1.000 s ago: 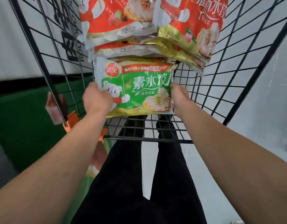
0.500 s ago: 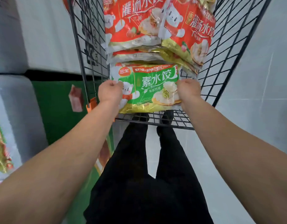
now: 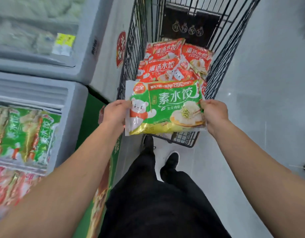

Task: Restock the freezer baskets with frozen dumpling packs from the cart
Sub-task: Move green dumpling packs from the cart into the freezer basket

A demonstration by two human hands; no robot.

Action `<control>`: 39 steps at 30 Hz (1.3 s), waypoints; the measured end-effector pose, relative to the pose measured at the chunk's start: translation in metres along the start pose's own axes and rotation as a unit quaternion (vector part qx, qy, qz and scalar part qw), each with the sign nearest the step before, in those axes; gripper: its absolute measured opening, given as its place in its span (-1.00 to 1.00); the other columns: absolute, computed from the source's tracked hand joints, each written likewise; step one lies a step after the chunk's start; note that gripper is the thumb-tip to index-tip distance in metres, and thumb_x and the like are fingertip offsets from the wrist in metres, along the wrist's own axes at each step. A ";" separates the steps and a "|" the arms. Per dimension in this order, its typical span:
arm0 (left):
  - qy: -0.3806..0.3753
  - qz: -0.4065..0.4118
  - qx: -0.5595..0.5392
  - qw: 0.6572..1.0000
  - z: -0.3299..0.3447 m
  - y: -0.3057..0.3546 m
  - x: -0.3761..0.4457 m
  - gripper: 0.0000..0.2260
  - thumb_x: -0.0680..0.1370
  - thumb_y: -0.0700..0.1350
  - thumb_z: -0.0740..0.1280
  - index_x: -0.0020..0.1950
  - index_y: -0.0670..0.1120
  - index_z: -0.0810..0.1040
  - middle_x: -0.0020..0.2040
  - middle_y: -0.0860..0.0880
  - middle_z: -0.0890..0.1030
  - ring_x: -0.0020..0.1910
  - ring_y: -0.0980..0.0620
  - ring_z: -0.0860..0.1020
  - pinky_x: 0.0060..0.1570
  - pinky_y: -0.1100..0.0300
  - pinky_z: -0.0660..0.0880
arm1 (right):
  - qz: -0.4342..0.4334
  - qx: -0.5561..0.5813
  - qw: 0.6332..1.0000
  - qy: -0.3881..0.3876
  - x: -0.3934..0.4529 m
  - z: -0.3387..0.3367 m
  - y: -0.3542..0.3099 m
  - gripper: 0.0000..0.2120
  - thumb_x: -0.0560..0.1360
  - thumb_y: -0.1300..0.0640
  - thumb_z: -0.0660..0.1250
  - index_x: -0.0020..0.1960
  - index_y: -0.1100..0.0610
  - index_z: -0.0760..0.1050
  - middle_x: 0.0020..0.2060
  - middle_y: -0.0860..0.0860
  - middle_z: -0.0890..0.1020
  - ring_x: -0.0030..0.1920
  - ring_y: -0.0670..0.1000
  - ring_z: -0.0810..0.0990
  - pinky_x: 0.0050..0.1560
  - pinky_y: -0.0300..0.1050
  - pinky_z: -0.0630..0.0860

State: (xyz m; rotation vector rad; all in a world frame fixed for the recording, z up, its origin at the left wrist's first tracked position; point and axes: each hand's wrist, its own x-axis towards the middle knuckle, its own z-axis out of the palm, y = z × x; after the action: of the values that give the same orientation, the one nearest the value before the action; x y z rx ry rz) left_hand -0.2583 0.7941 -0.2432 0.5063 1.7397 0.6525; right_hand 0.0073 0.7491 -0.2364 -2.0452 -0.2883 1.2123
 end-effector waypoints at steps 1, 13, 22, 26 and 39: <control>0.005 0.009 -0.006 1.000 -0.002 0.002 -0.013 -0.90 0.28 -0.14 0.47 -0.25 -0.12 0.66 -0.11 -0.20 0.73 -0.05 -0.26 0.70 0.02 -0.29 0.61 | -0.015 0.008 1.000 -0.006 -0.005 -0.004 -0.004 -0.76 0.60 0.21 0.31 -0.24 0.08 0.51 -0.26 0.02 0.63 -0.38 -0.05 0.61 -0.51 -0.28 0.48; 0.073 0.048 -0.123 0.989 -0.091 -0.028 -0.071 -0.91 0.38 -0.22 0.46 -0.15 -0.20 0.66 -0.12 -0.24 0.72 -0.10 -0.24 0.71 -0.05 -0.25 0.64 | -0.107 -0.072 0.983 -0.131 -0.065 0.035 -0.014 -0.85 0.55 0.20 0.37 -0.19 0.07 0.60 0.09 0.12 0.67 0.08 0.15 0.65 0.14 0.14 0.61; 0.170 0.058 -0.189 0.966 -0.225 -0.081 -0.081 -0.94 0.51 -0.23 0.44 -0.17 -0.12 0.64 -0.14 -0.16 0.71 -0.11 -0.15 0.70 0.00 -0.07 0.65 | -0.161 -0.166 0.953 -0.196 -0.151 0.156 0.012 -0.79 0.58 0.21 0.32 -0.21 0.02 0.54 -0.17 0.00 0.64 0.02 0.10 0.64 0.14 0.03 0.58; 0.214 0.049 -0.211 0.953 -0.284 -0.107 -0.087 -0.87 0.54 -0.23 0.43 -0.20 -0.06 0.63 -0.11 -0.11 0.70 -0.09 -0.09 0.68 -0.04 0.06 0.63 | -0.196 -0.225 0.926 -0.230 -0.190 0.215 0.027 -0.87 0.53 0.12 0.36 -0.20 0.05 0.60 -0.15 0.04 0.70 -0.02 0.12 0.68 0.11 0.11 0.62; 0.278 -0.005 -0.326 0.903 -0.406 -0.149 -0.067 -0.86 0.53 -0.20 0.46 -0.23 -0.05 0.64 -0.10 -0.08 0.71 -0.03 -0.11 0.68 0.11 -0.04 0.62 | -0.301 -0.339 0.843 -0.290 -0.274 0.377 0.034 -0.80 0.56 0.15 0.34 -0.24 0.04 0.55 -0.16 0.03 0.66 -0.01 0.09 0.65 0.08 0.00 0.59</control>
State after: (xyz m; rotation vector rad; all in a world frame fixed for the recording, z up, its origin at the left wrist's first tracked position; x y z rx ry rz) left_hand -0.6346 0.5722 -0.2142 -0.1853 1.8869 1.4039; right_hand -0.4568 0.7607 -0.1856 -1.7949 -1.7251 1.3803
